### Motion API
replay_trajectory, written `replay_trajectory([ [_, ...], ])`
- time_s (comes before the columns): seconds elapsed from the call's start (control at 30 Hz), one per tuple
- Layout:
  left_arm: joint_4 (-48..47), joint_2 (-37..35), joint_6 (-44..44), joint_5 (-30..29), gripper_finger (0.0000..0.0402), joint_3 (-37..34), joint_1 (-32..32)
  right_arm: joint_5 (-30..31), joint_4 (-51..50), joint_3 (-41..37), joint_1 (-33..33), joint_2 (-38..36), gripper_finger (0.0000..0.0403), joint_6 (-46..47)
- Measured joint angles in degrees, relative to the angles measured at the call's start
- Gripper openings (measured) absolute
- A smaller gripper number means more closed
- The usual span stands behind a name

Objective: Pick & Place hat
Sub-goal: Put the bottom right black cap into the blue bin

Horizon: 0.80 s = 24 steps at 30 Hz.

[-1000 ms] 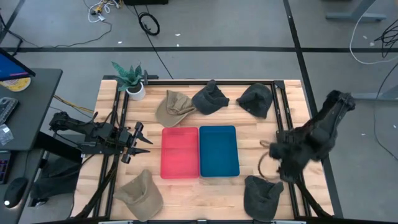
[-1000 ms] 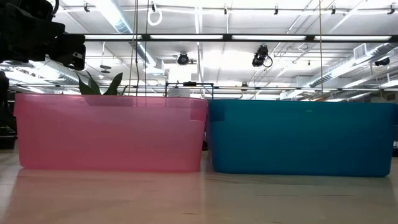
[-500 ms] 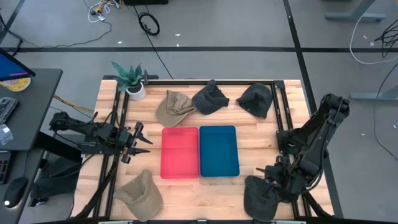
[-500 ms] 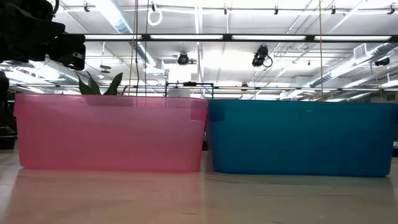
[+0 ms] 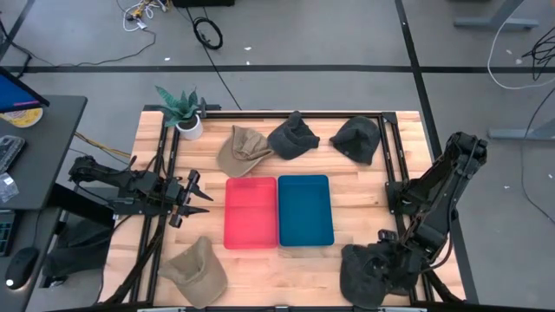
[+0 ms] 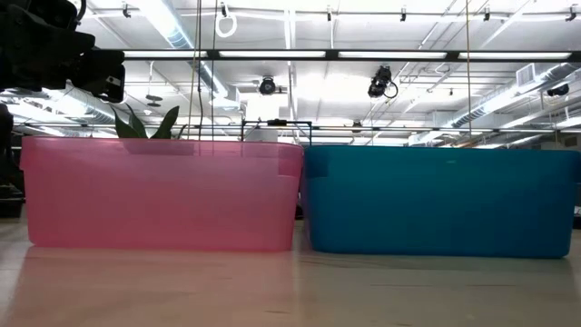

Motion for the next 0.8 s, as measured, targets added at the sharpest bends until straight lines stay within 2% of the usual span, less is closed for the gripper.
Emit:
replay_trajectory([
  [0.4,0.0,0.0,0.0,-0.01,0.0169,-0.01,0.0,2.95,10.26,-1.16,0.23,0.18,0.0288,0.13],
  [0.53,0.0,0.0,0.0,0.0,0.0169,-0.01,-0.01,-0.03,15.27,-6.84,-0.54,0.52,0.0288,3.25],
  [0.8,0.0,0.0,0.01,0.0,0.0169,-0.02,-0.01,-1.08,37.23,-20.98,-0.61,0.52,0.0288,10.88],
])
